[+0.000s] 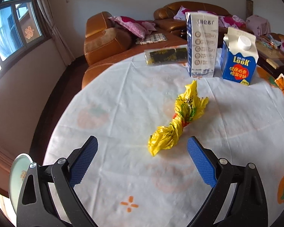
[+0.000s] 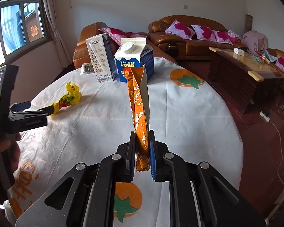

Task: Collect trash
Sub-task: 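Grasp the yellow plastic bag with the left tool while the right tool holds the orange wrapper, then carry the yellow bag and orange wrapper over the bin with both tools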

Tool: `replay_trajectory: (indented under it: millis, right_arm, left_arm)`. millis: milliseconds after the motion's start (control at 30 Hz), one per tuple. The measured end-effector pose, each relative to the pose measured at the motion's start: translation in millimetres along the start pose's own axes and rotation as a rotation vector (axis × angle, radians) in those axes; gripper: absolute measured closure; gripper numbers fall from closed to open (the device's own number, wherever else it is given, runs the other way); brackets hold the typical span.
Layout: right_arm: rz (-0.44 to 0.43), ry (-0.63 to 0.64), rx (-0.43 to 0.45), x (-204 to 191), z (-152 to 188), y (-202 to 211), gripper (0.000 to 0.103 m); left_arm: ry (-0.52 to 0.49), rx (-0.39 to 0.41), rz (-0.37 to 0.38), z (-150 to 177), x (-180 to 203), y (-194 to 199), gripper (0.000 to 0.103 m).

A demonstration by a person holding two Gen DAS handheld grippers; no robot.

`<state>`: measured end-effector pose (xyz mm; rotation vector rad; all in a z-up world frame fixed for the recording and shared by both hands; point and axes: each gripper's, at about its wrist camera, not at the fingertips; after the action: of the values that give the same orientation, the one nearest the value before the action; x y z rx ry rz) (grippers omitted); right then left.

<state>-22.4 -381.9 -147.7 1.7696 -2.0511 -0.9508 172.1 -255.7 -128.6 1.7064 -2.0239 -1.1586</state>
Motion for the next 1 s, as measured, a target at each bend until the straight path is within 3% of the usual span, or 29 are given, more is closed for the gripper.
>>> replay_trajectory:
  millis: [67, 167, 300, 367, 433, 733, 1000]
  right_arm:
    - [-0.005, 0.002, -0.003, -0.8, 1.3, -0.5, 0.089]
    - [-0.011, 0.005, -0.011, -1.7, 2.7, -2.1, 0.089]
    - [-0.016, 0.001, -0.013, -0.6, 2.6, -3.5, 0.089]
    - [-0.015, 0.002, -0.015, -0.5, 2.1, -3.8, 0.089]
    - [-0.014, 0.006, -0.014, -2.0, 2.4, -2.7, 0.089]
    - [-0.036, 0.043, 0.006, -22.0, -2.5, 2.0, 0.089]
    - [-0.11, 0.126, 0.023, -63.9, -13.6, -4.9, 0.089]
  left_arm:
    - [0.008, -0.019, 0.018, -2.3, 2.3, -9.0, 0.013]
    - [-0.004, -0.041, 0.049, -2.3, 5.3, -16.8, 0.032]
    - [-0.039, -0.042, 0.103, -1.1, 10.4, -18.9, 0.067]
    - [-0.071, -0.032, 0.105, -1.5, 13.3, -17.6, 0.071]
    - [-0.088, -0.026, 0.115, -0.6, 10.4, -16.8, 0.083]
    - [-0.13, 0.043, 0.12, 13.1, -39.2, 13.1, 0.084]
    - [-0.122, 0.068, 0.073, 52.6, -108.5, 51.3, 0.084]
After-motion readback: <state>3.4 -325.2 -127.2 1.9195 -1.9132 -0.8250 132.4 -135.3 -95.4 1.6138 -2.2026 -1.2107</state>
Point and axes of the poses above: each gripper's, at about its wrist camera, not at the fingertips, and y roughly against the way its jaws point, x to its right, z to its underside, and after that the axes turned 9 degrees about -z, right-handed
